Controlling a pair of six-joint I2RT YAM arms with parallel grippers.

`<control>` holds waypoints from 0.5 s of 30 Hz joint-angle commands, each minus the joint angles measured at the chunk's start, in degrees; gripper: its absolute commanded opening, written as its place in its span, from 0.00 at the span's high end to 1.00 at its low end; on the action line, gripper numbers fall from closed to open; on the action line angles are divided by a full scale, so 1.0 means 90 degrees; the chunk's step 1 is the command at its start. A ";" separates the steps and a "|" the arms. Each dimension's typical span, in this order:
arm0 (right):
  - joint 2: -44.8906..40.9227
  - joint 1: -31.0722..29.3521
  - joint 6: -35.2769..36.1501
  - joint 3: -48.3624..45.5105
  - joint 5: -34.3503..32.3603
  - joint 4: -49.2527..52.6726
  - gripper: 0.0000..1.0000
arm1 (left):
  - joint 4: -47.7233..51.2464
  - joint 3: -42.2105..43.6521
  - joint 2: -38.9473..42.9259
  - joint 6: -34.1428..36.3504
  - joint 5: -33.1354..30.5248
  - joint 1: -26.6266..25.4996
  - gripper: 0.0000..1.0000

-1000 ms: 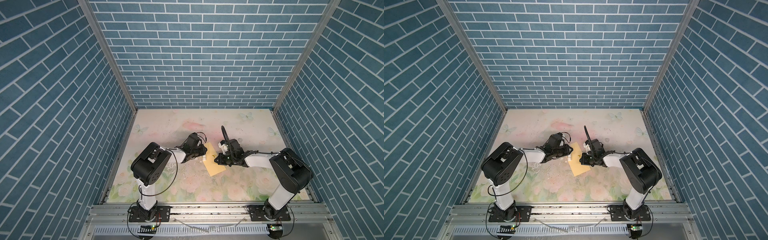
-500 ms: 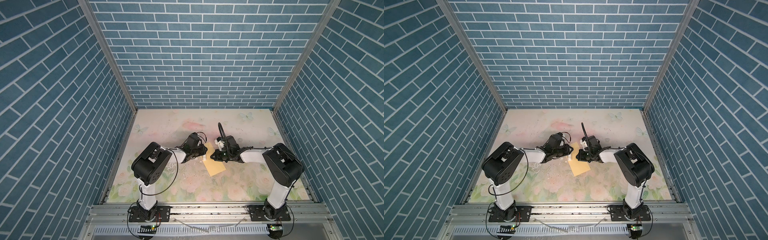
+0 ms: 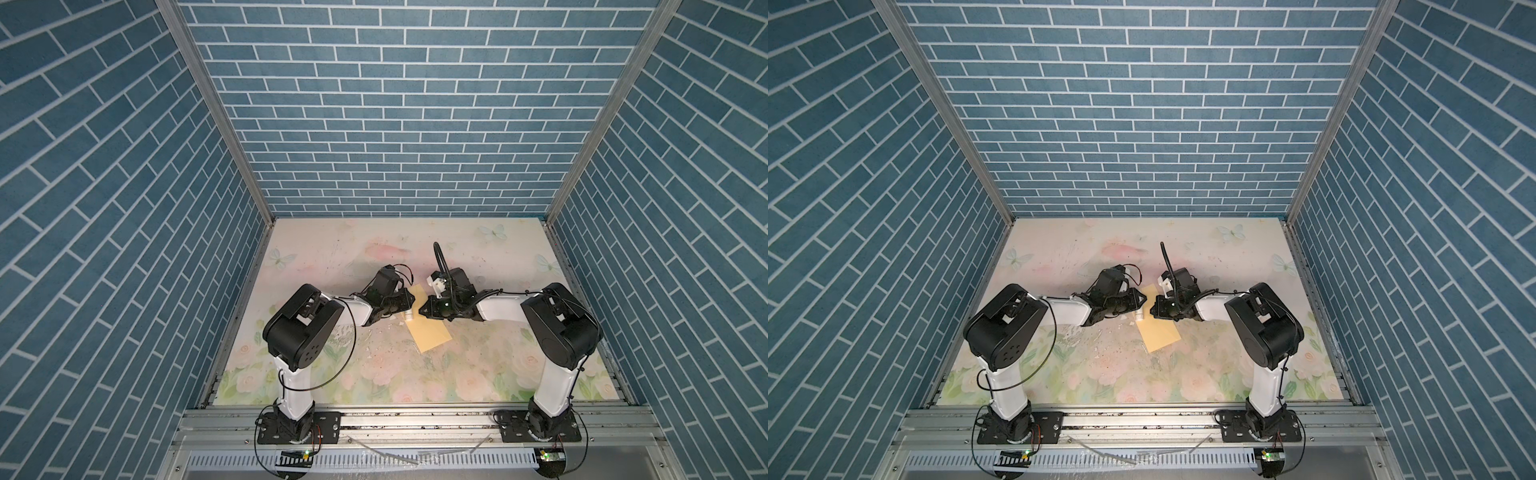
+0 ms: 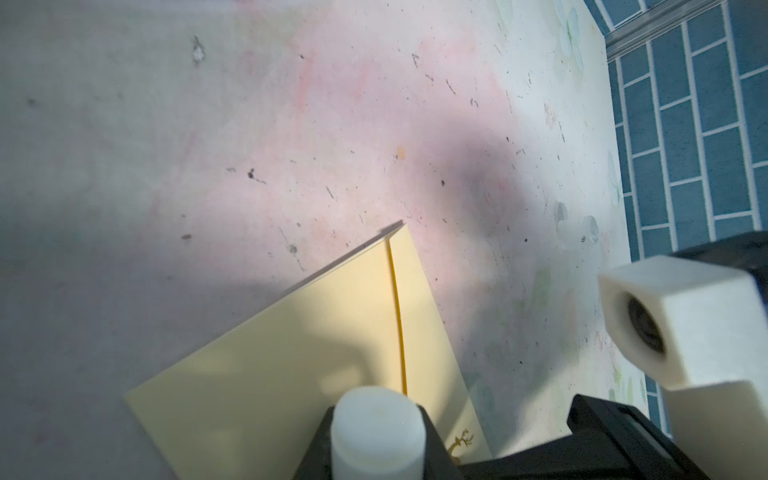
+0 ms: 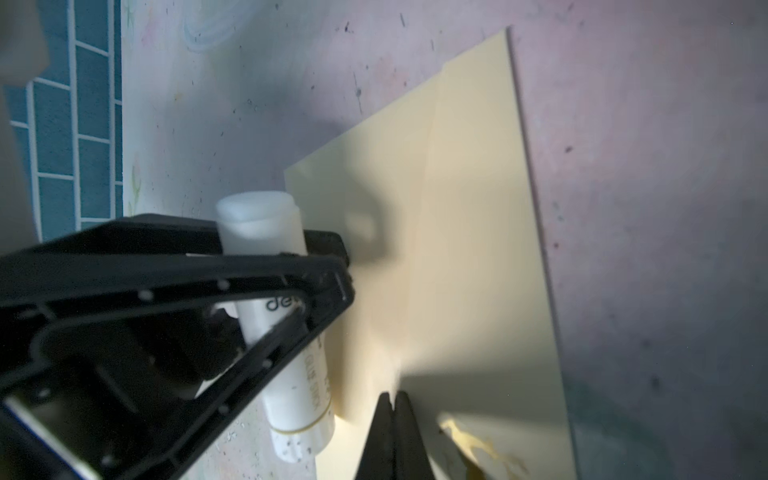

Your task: Place the letter into the envelope and seal it

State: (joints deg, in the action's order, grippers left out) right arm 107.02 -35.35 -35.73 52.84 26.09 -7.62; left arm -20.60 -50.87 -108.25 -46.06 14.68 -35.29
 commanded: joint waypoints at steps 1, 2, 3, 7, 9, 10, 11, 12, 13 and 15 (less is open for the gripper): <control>0.0491 0.0156 0.0172 0.0249 -0.0574 0.0866 1.00 | 0.0337 0.0057 -0.0268 0.0061 -0.0166 -0.0015 1.00; 0.0536 0.0175 0.0215 0.0359 -0.0588 0.0961 1.00 | 0.0336 0.0057 -0.0273 0.0066 -0.0166 -0.0015 1.00; 0.0582 0.0192 0.0269 0.0472 -0.0635 0.1049 1.00 | 0.0341 0.0066 -0.0271 0.0067 -0.0166 -0.0014 1.00; 0.0727 0.0340 0.0337 0.0715 -0.0760 0.1203 1.00 | 0.0333 0.0077 -0.0268 0.0055 -0.0178 -0.0015 1.00; 0.0814 0.0401 0.0346 0.0819 -0.0743 0.1227 1.00 | 0.0332 0.0076 -0.0268 0.0055 -0.0176 -0.0013 1.00; 0.0873 0.0417 0.0373 0.0887 -0.0731 0.1252 1.00 | 0.0331 0.0076 -0.0268 0.0053 -0.0176 -0.0007 1.00; 0.0914 0.0422 0.0398 0.0950 -0.0721 0.1284 1.00 | 0.0334 0.0076 -0.0268 0.0055 -0.0176 -0.0011 1.00; 0.0963 0.0424 0.0430 0.1013 -0.0706 0.1303 1.00 | 0.0332 0.0076 -0.0270 0.0059 -0.0176 -0.0015 1.00; 0.0994 0.0425 0.0444 0.1046 -0.0687 0.1305 1.00 | 0.0331 0.0076 -0.0268 0.0057 -0.0176 -0.0014 1.00; 0.1045 0.0421 0.0464 0.1099 -0.0639 0.1293 1.00 | 0.0333 0.0082 -0.0268 0.0057 -0.0176 -0.0009 1.00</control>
State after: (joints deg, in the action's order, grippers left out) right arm 112.62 -32.49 -34.15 62.48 25.96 -1.67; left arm -20.64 -50.87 -108.27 -46.06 14.68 -35.29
